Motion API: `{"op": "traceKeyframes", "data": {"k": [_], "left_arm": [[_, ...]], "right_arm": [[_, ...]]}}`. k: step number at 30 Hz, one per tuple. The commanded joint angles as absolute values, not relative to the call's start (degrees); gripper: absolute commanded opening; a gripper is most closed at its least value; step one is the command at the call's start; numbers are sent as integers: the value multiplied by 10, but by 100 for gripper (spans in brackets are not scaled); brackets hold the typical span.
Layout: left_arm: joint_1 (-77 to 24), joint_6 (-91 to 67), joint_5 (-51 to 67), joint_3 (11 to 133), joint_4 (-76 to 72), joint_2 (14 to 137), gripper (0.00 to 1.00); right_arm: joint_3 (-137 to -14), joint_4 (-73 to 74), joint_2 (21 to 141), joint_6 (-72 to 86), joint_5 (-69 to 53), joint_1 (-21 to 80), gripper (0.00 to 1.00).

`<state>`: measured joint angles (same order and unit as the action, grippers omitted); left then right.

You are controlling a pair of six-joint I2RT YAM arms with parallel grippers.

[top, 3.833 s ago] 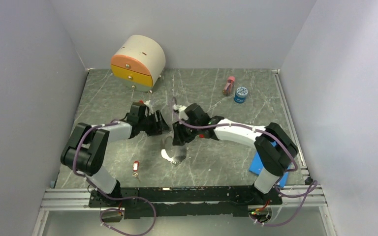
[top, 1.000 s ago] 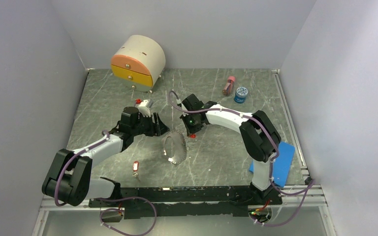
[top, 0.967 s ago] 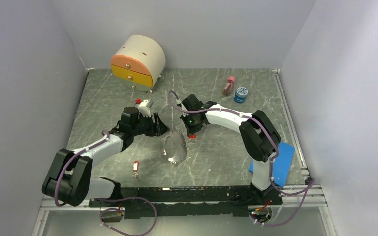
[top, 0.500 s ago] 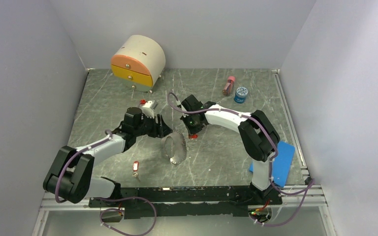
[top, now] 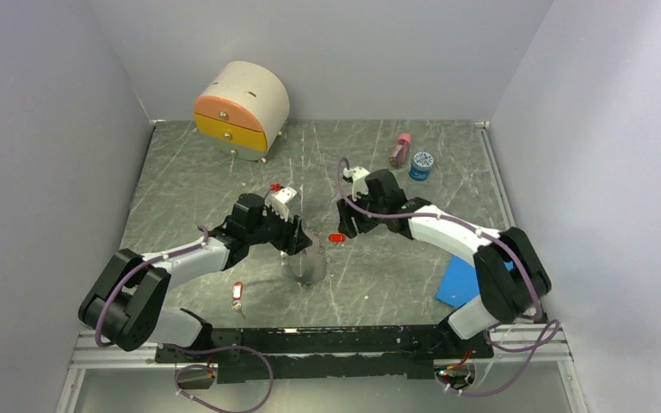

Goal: Put the keys on the keyring

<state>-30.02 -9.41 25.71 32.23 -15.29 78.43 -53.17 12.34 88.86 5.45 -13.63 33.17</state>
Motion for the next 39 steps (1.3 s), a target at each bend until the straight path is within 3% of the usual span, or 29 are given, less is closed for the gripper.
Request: {"op": "traceKeyframes", "data": {"k": [1, 6, 10, 22, 39], "left_arm": [[-298, -42, 283, 338, -184, 782, 68], [-296, -15, 323, 339, -203, 796, 62], [-296, 34, 363, 341, -201, 807, 62], [-305, 220, 376, 396, -174, 886, 48], [-368, 351, 342, 514, -39, 996, 41]], "right_arm": [[-481, -83, 846, 8, -197, 330, 65], [-434, -181, 854, -68, -321, 330, 65], [-447, -167, 889, -118, -400, 329, 63], [-375, -200, 796, -95, -366, 293, 62], [-315, -226, 739, -37, -327, 253, 60]]}}
